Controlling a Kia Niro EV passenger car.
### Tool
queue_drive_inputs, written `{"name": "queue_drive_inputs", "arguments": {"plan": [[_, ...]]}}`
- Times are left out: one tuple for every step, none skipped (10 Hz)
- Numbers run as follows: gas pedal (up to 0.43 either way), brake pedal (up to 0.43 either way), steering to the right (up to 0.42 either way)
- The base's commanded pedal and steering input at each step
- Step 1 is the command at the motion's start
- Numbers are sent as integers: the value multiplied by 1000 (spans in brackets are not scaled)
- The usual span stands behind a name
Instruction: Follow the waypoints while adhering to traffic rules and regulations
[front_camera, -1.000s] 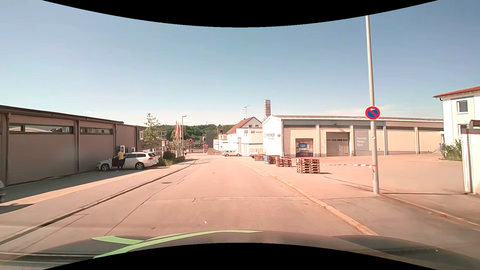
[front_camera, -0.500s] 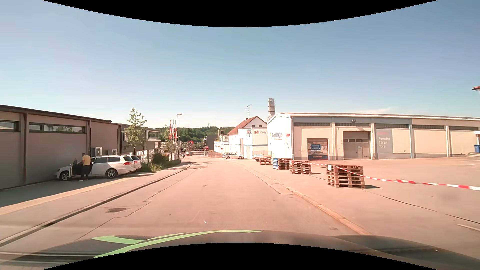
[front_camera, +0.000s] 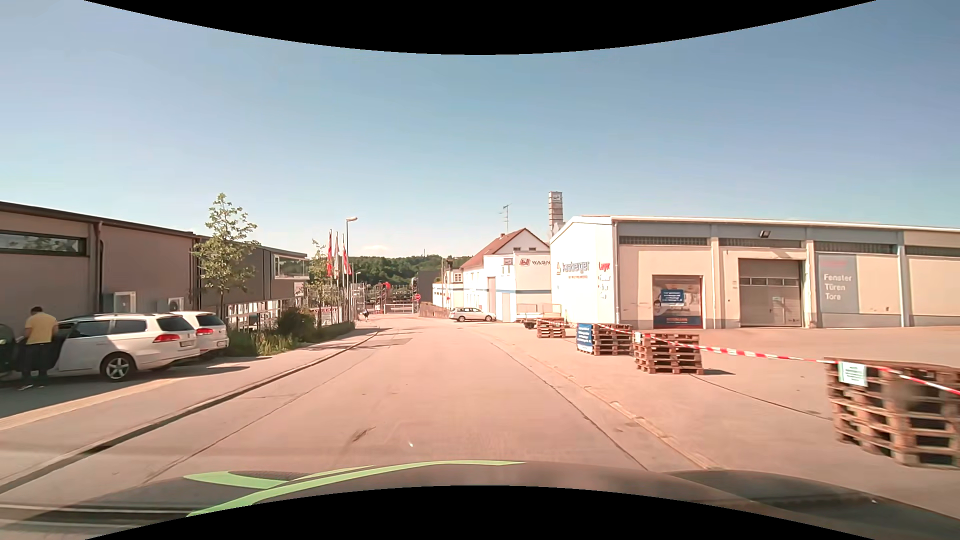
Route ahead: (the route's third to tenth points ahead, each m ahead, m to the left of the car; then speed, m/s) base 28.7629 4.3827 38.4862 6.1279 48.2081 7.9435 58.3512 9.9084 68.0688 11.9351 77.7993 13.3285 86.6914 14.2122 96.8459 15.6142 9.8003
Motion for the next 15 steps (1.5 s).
{"name": "queue_drive_inputs", "arguments": {"plan": [[47,0,-23],[47,0,-23],[47,0,-23],[47,0,-23],[47,0,-23],[47,0,-23],[47,0,-23],[47,0,-23],[47,0,-22],[47,0,-22],[0,0,-22],[0,0,-22],[0,0,-21],[0,0,-21],[0,0,-21]]}}
